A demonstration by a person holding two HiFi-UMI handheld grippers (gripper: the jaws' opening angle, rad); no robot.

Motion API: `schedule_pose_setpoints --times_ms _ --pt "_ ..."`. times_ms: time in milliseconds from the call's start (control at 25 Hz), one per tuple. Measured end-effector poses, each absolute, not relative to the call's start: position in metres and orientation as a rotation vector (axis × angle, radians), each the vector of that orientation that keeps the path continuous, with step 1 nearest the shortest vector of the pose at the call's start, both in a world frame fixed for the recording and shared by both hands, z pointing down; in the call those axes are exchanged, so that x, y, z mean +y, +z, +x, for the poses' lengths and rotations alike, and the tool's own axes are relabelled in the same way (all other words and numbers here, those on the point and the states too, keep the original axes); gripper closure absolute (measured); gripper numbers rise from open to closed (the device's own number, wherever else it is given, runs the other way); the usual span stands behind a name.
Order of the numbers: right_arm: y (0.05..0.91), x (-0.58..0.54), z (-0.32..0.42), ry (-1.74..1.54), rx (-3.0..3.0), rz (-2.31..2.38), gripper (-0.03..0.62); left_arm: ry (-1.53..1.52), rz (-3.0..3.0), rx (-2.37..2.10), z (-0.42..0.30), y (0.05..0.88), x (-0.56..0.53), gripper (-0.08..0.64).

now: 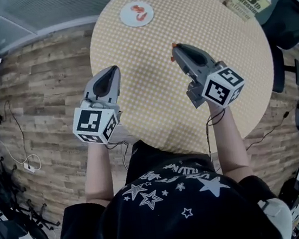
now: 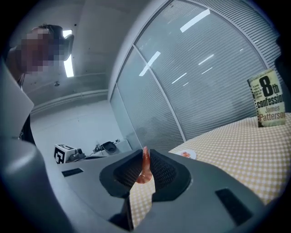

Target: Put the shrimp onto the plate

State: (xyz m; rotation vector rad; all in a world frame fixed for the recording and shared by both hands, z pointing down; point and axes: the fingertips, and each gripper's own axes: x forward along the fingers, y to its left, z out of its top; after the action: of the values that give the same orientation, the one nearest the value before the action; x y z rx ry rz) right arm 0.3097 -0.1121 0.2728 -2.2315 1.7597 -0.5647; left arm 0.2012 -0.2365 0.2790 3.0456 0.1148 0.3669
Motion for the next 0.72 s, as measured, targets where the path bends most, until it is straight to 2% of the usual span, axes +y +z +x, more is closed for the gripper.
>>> schedule_pose_setpoints --times_ms 720 --pt "0.375 -0.255 0.394 -0.872 1.763 -2.355 0.532 0.556 2.999 0.004 0.278 0.391 -0.332 0.551"
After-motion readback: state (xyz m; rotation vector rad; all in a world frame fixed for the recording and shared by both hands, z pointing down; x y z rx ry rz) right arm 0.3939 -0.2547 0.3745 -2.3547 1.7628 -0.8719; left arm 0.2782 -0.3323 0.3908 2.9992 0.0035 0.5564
